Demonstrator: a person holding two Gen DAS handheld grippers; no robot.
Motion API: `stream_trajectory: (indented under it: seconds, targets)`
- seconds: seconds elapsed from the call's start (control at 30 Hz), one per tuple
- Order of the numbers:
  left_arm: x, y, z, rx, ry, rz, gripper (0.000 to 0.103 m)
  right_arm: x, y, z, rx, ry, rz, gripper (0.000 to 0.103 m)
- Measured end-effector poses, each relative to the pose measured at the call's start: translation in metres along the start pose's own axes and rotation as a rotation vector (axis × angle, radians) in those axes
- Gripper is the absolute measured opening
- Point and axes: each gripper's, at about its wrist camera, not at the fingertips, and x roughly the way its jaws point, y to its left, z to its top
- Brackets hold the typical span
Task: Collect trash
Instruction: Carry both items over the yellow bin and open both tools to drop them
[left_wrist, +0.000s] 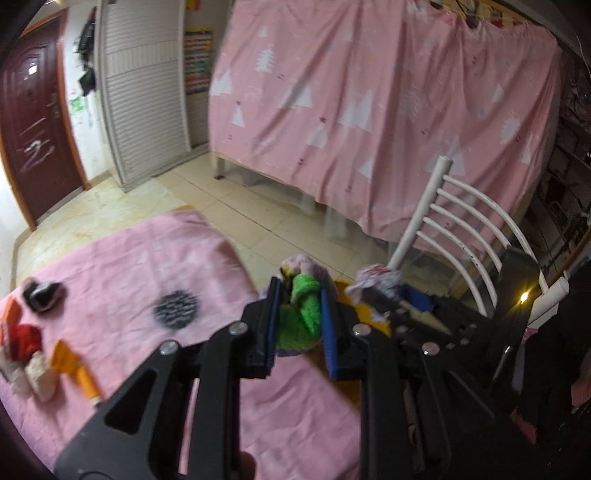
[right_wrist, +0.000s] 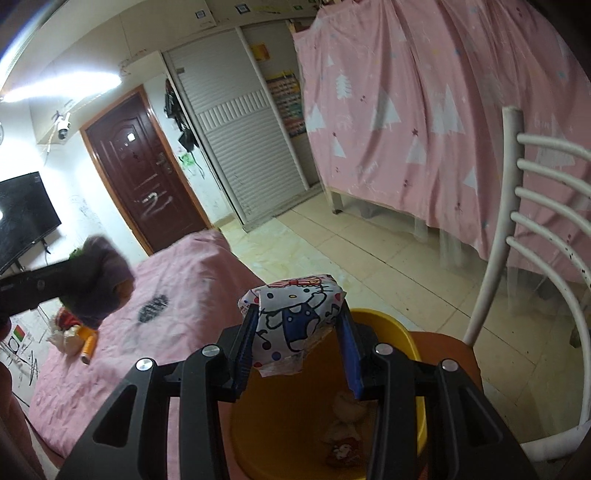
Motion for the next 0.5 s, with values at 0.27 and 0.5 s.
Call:
stream_trajectory:
  seconds: [0.27,0.5]
  targets:
    - [0.040,-0.026,0.011,0.004,0.037,-0.038,0.024,0.016,-0.020,-0.007,0.042,0.044,-0.018,0.046]
    - [0.048,-0.031,0.012,-0.015,0.035,-0.038,0.045,0.016,-0.025,-0.009,0.048,0.039,-0.030,0.060]
